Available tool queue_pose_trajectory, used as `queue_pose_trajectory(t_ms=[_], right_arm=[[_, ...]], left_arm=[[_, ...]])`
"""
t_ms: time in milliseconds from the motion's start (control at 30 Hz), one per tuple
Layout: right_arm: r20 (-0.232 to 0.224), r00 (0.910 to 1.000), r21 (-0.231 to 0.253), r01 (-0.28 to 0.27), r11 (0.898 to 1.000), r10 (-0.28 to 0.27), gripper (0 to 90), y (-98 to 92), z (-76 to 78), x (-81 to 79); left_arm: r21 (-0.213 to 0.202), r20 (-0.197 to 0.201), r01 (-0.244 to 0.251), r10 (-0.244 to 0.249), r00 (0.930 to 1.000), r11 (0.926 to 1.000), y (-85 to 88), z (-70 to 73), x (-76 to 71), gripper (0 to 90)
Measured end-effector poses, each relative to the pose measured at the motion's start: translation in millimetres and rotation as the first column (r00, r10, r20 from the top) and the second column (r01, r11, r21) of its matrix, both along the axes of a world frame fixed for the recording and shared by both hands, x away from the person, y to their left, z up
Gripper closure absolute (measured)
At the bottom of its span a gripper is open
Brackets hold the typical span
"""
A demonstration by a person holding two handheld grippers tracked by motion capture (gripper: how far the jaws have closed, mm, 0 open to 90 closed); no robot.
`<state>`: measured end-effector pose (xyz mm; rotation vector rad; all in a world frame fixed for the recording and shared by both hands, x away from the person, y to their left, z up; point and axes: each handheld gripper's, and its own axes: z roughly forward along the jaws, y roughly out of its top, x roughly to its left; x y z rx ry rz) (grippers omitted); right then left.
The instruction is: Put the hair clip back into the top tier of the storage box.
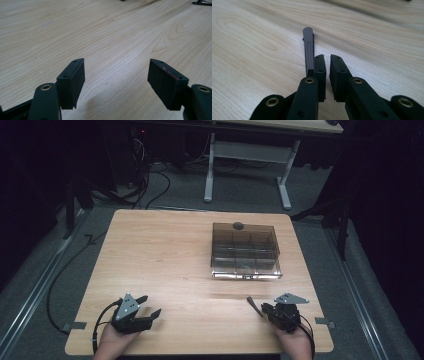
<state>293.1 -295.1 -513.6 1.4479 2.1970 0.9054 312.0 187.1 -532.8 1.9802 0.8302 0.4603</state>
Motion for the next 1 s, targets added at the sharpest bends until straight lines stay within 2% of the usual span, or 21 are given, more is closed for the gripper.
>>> queue_pose_trajectory(t_ms=[200,233,267,300,333,567,667,700,867,1000], right_arm=[[-0.053,0.9986,-0.043,0.003,0.999,-0.005,84.3,0.5,11.4,6.2],[-0.076,0.9971,-0.068,-0.006,0.998,0.001,84.2,0.7,13.5,9.5],[-0.076,0.9971,-0.068,-0.006,0.998,0.001,84.2,0.7,13.5,9.5],[-0.099,0.9951,-0.106,-0.017,0.994,0.006,84.2,1.1,15.1,12.3],[-0.109,0.994,-0.12,-0.019,0.993,0.006,84.0,1.4,15.6,13.6],[-0.207,0.9781,-0.122,-0.046,0.991,0.02,80.8,1.1,22.8,22.1],[-0.227,0.9736,-0.119,-0.053,0.991,0.025,79.6,2.0,25.8,23.8],[-0.248,0.9684,-0.119,-0.057,0.991,0.026,78.8,3.0,28.3,25.5],[-0.29,0.9563,-0.135,-0.083,0.987,0.041,77.8,6.5,31.6,29.0],[-0.316,0.9471,-0.165,-0.11,0.98,0.053,76.9,11.0,31.2,31.2]], left_arm=[[0.0,-0.002,0.007,-0.007,1.0,1.0,0.5,0.2,-0.2,30.7],[0.0,0.0,0.007,-0.007,1.0,1.0,0.3,0.1,-0.3,30.8],[0.001,-0.001,0.009,-0.009,1.0,1.0,0.1,0.1,-0.3,30.8],[0.002,-0.003,0.009,-0.009,1.0,1.0,0.0,0.1,-0.2,30.8],[0.003,-0.003,0.011,-0.011,0.9999,0.9999,-0.1,0.1,-0.2,30.9],[0.009,0.001,0.019,-0.019,0.9998,0.9998,-0.5,0.1,-0.6,30.8],[0.008,0.001,0.02,-0.02,0.9998,0.9998,-0.6,0.1,-0.6,30.9],[0.008,0.001,0.02,-0.02,0.9998,0.9998,-0.6,0.1,-0.7,30.8],[0.008,0.001,0.021,-0.021,0.9998,0.9998,-0.6,0.1,-0.7,30.8],[0.009,0.0,0.022,-0.022,0.9998,0.9997,-0.6,0.2,-0.8,30.8]])
